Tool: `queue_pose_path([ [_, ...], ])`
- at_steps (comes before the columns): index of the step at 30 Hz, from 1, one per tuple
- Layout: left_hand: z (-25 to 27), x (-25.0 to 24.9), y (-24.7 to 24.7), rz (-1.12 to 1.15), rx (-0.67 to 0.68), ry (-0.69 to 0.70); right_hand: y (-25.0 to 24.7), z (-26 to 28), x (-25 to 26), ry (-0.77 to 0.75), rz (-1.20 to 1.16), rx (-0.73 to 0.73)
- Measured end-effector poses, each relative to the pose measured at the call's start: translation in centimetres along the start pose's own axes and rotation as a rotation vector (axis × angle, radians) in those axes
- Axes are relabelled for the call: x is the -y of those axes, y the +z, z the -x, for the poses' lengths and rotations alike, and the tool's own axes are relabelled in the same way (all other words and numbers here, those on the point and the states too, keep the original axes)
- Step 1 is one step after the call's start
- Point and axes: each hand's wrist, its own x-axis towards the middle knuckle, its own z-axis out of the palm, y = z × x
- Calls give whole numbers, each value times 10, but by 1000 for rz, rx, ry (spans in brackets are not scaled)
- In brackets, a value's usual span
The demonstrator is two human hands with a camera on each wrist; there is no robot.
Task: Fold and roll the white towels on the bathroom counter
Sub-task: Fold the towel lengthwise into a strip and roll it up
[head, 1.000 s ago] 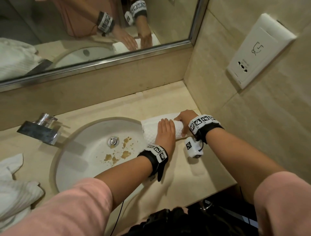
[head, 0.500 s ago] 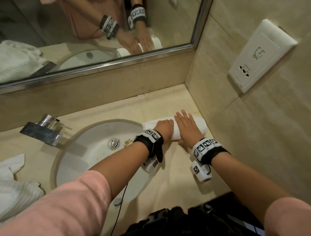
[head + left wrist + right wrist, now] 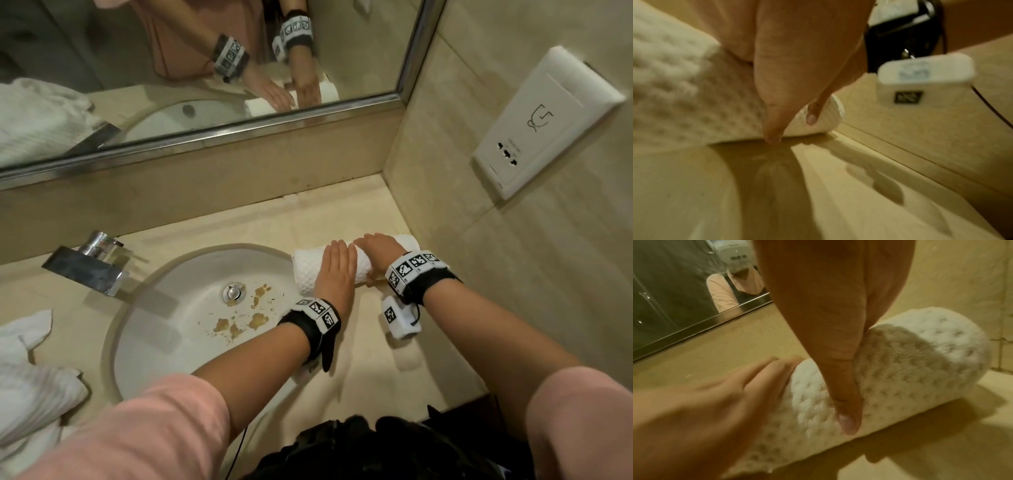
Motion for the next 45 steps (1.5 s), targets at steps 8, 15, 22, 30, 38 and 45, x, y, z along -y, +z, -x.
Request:
queue_pose_path([
  [8, -35, 38, -27, 239, 73, 111, -25, -11, -2, 19, 0, 129],
  [15, -52, 55, -37, 312, 182, 148, 4, -7, 1, 27, 22, -138],
  [22, -56, 65, -32, 429, 159, 175, 24, -6, 7, 53, 54, -220],
  [30, -32, 44, -5, 318, -70, -23, -10, -27, 0, -20, 17, -98],
  [38, -30, 63, 4, 487, -131, 41, -17, -33, 0, -36, -10, -33],
  [45, -34, 68, -4, 459, -62, 41, -11, -35, -5, -20, -83, -73],
])
